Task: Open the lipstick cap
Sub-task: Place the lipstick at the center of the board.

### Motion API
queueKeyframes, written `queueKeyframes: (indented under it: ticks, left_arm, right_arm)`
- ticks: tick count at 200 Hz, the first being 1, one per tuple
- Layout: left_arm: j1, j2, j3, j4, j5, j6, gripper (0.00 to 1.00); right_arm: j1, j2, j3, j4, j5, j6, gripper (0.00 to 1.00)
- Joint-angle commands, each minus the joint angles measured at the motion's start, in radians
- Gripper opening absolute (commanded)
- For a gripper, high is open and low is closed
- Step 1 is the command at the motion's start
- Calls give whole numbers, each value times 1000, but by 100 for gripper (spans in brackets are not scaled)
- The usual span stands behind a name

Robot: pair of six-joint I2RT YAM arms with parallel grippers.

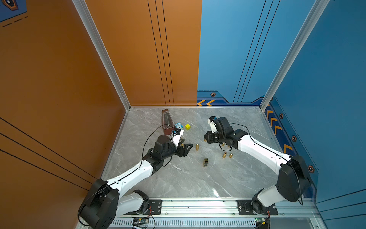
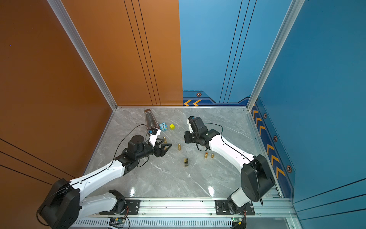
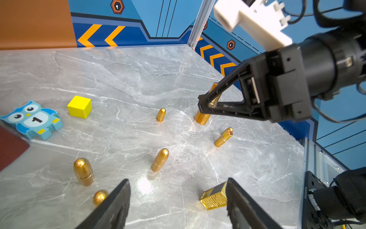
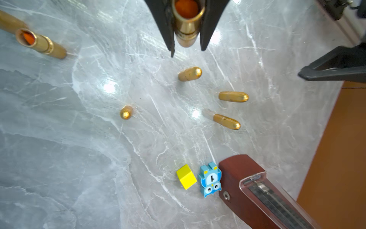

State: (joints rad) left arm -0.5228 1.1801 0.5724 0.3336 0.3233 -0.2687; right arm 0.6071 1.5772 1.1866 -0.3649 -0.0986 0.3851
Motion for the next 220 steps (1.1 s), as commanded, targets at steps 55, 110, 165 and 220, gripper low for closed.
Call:
queueKeyframes:
  ticks: [55,110,165,220]
  left_arm:
    - [-3,19,21,-43,-79,-23,82]
    - [-5,50,41,-43,-81,-6,83]
    - [-11,66,55,-43,-80,5,84]
    - [-19,82,64,-43,-103,7,85]
  right_arm:
    - [9,224,28,248,210,-175,17]
    - [10,299,24,340,229,-212,17]
    - [-3,342,6,406,227,-225,17]
    - [-11,382,0,443,226,-237,17]
